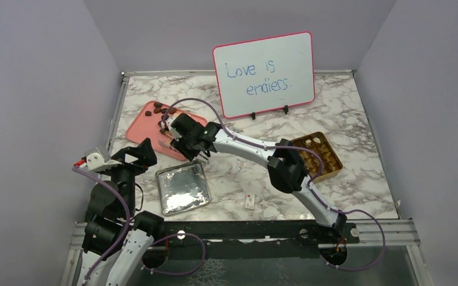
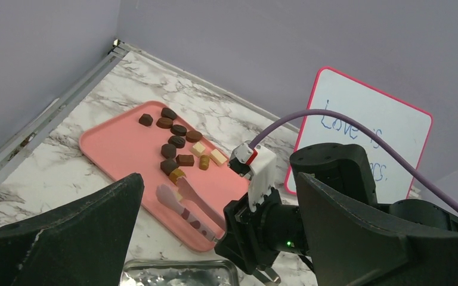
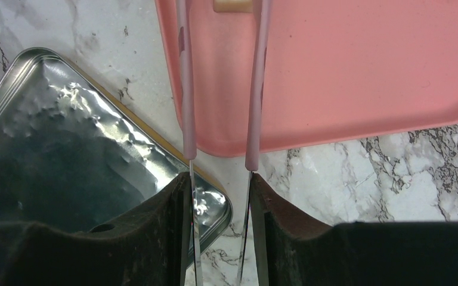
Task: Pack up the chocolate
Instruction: Pick up the fake chocolate from the plate.
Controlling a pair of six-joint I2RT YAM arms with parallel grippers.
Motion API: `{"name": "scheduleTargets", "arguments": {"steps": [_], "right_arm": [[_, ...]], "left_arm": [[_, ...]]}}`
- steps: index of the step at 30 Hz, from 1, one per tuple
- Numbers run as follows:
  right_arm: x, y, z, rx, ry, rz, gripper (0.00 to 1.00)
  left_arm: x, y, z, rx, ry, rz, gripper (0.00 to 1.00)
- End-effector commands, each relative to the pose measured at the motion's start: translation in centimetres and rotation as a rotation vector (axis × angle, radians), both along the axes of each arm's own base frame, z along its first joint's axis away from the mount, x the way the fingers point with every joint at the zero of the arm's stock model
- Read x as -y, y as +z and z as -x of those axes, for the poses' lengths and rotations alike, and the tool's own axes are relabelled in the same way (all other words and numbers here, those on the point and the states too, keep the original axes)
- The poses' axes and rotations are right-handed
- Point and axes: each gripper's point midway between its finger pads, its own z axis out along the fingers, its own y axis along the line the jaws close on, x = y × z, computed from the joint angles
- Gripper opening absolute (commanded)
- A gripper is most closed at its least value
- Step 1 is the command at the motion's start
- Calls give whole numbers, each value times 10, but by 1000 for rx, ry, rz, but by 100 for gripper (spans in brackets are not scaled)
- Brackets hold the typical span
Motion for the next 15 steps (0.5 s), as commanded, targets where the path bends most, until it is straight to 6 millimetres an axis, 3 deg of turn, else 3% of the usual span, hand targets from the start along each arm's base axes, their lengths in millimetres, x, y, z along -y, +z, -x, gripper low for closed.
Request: {"name": "scheduleTargets", "arguments": {"steps": [1, 15], "right_arm": [[1, -9, -1, 11, 6, 56, 43], [3, -10, 0, 3, 6, 63, 39]], "left_arm": [[-6, 10, 7, 33, 23, 20, 99], [-7, 9, 7, 33, 26, 21, 99]]}}
